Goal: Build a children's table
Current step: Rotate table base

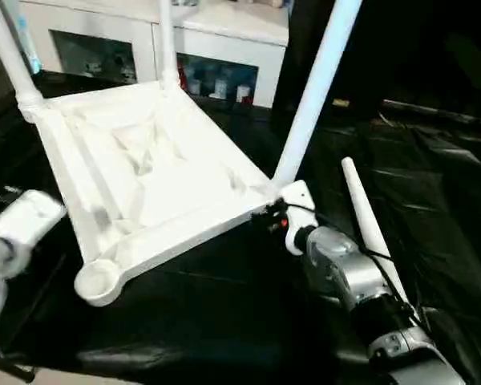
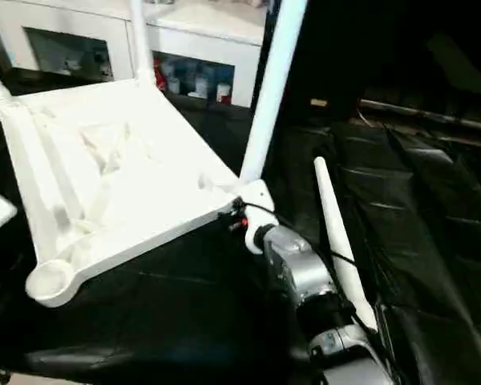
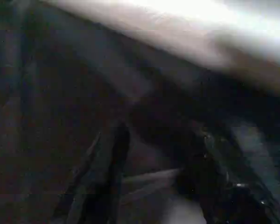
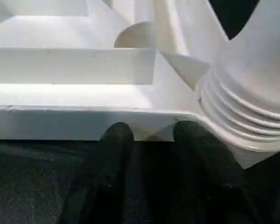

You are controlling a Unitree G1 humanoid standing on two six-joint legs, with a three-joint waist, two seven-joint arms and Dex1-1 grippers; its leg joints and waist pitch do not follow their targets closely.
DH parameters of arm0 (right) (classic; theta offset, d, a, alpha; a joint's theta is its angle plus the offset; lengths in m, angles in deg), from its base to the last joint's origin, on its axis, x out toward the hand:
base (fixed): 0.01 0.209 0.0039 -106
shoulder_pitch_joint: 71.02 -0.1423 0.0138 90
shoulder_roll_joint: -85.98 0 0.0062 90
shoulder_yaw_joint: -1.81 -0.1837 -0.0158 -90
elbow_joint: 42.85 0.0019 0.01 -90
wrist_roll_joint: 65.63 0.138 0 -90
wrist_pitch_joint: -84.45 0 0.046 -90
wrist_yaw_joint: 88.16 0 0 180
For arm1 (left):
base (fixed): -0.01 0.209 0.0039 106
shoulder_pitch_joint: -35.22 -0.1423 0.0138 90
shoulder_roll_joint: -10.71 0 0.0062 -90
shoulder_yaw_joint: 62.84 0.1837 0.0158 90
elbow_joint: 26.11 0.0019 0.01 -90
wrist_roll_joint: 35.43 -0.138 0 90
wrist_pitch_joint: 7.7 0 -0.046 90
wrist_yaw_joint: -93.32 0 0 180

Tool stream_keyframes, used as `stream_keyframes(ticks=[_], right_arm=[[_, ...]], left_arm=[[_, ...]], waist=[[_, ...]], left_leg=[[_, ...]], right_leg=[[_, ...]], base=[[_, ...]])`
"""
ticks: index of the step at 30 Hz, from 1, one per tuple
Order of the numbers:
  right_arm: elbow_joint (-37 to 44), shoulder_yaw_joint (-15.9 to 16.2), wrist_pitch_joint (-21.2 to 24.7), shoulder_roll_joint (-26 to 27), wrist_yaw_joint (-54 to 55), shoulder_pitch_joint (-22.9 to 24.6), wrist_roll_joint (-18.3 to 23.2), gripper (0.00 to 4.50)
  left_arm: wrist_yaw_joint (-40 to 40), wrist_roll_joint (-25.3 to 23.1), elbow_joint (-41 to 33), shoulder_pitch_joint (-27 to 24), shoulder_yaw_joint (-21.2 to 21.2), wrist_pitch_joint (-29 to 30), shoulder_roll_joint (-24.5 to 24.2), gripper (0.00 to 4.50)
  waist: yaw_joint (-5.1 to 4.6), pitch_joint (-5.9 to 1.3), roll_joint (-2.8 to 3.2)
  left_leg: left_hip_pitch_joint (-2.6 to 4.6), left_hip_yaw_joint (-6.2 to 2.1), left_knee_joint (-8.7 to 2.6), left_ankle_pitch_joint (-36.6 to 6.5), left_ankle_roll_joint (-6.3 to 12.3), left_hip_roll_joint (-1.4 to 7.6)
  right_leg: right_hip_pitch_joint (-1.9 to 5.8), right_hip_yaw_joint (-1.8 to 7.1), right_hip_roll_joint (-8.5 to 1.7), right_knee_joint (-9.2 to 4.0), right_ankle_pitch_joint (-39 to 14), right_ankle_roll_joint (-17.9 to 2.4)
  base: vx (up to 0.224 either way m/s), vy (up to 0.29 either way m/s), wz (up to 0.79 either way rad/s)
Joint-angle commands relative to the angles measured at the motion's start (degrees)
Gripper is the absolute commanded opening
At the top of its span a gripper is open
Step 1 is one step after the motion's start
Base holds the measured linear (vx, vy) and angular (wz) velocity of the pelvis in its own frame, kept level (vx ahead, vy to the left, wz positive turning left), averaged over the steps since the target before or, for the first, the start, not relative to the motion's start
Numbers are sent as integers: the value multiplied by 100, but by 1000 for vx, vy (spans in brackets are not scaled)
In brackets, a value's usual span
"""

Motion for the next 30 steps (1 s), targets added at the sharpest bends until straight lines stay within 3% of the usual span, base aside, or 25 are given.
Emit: stream_keyframes(ticks=[1, 2, 5, 8, 9, 10, 13, 15, 16, 18, 20, 21, 24, 25, 27, 28, 30], right_arm=[[404, -138, -9, -176, 14, 50, -62, 164], [454, -144, 12, -193, 9, 69, -55, 164], [885, -141, 172, -359, 0, 238, -89, 164], [1389, -215, 411, -501, 20, 433, -57, 164], [1646, -242, 548, -580, 23, 530, -50, 164], [2132, -296, 834, -735, 40, 703, -59, 164], [2648, -306, 1201, -905, 82, 881, -106, 164], [3288, -298, 1805, -1098, 276, 1077, -312, 164], [3746, -329, 2327, -1203, 401, 1202, -415, 164], [4099, -376, 2698, -1283, 422, 1291, -419, 164], [4820, -652, 3535, -1407, 371, 1401, -55, 164], [4970, -748, 3711, -1422, 392, 1403, 18, 164], [5138, -863, 3946, -1432, 438, 1382, 58, 180], [5251, -1131, 4332, -1323, 568, 1298, 90, 180], [5317, -1453, 4820, -1239, 688, 1162, 105, 180], [5336, -1596, 5181, -1308, 703, 1045, 58, 208], [5364, -1630, 5405, -1393, 687, 989, 62, 217]], left_arm=[[430, 388, -451, -77, 379, 258, 109, 228], [476, 417, -513, -75, 397, 302, 126, 228], [661, 491, -831, -2, 540, 292, 228, 228], [797, 609, -1088, 82, 670, 444, 316, 228], [859, 647, -1173, 132, 760, 428, 341, 228], [913, 743, -1286, 258, 932, 457, 431, 228], [890, 784, -1284, 363, 1085, 385, 519, 228], [843, 753, -1290, 505, 1246, 346, 699, 228], [800, 728, -1321, 613, 1373, 371, 840, 228], [771, 742, -1340, 700, 1466, 396, 963, 228], [696, 790, -1328, 900, 1682, 392, 1237, 228], [716, 825, -1355, 931, 1750, 398, 1285, 228], [745, 882, -1400, 960, 1826, 426, 1328, 228], [772, 883, -1440, 974, 1894, 428, 1337, 228], [826, 887, -1493, 989, 1958, 402, 1318, 228], [899, 909, -1551, 984, 1959, 262, 1268, 228], [988, 986, -1639, 974, 1926, 161, 1225, 228]], waist=[[-21, -317, 211], [-17, -317, 231], [-9, -319, 213], [-8, -325, 269], [-14, -331, 261], [-22, -332, 298], [-17, -329, 244], [-38, -324, 263], [-51, -322, 260], [-69, -321, 257], [-94, -313, 284], [-96, -313, 320], [-109, -309, 288], [-142, -310, 339], [-181, -317, 320], [-197, -318, 336], [-205, -312, 341]], left_leg=[[191, 60, -413, -2197, -388, -73], [201, 60, -411, -2218, -394, -71], [196, 70, -396, -2152, -365, -78], [192, 69, -389, -1998, -396, -89], [184, 70, -385, -1964, -398, -93], [188, 70, -379, -1930, -405, -98], [175, 82, -370, -1811, -384, -107], [193, 90, -357, -1731, -406, -107], [167, 83, -364, -1654, -410, -113], [171, 88, -361, -1725, -424, -120], [178, 82, -357, -1892, -419, -116], [182, 79, -355, -1906, -422, -121], [157, 84, -347, -1887, -404, -125], [162, 80, -349, -1905, -424, -133], [163, 75, -344, -1879, -441, -145], [162, 68, -345, -1852, -449, -144], [169, 69, -344, -1866, -447, -145]], right_leg=[[96, 32, -38, -370, -1073, -947], [90, 35, -37, -372, -1096, -937], [98, 42, -32, -385, -1117, -863], [115, 44, -11, -360, -906, -848], [118, 39, -7, -362, -834, -849], [125, 42, 2, -356, -772, -842], [155, 37, 10, -363, -735, -820], [152, 48, 22, -379, -788, -770], [174, 48, 21, -370, -740, -758], [168, 50, 15, -390, -962, -699], [153, 55, 10, -421, -1186, -644], [151, 56, 11, -419, -1230, -629], [143, 57, -1, -440, -1400, -582], [135, 59, 10, -453, -1455, -575], [137, 51, 30, -439, -1471, -591], [141, 49, 22, -436, -1480, -604], [137, 47, 24, -447, -1528, -600]], base=[[0, 0, 0], [0, 0, 0], [0, 0, 0], [0, 0, 0], [0, 0, 0], [0, 0, 0], [0, 0, 0], [0, 0, 0], [0, 0, 0], [0, 0, 0], [0, 0, 0], [0, 0, 0], [0, 0, 0], [0, 0, 0], [0, 0, 0], [0, 0, 0], [0, 0, 0]])
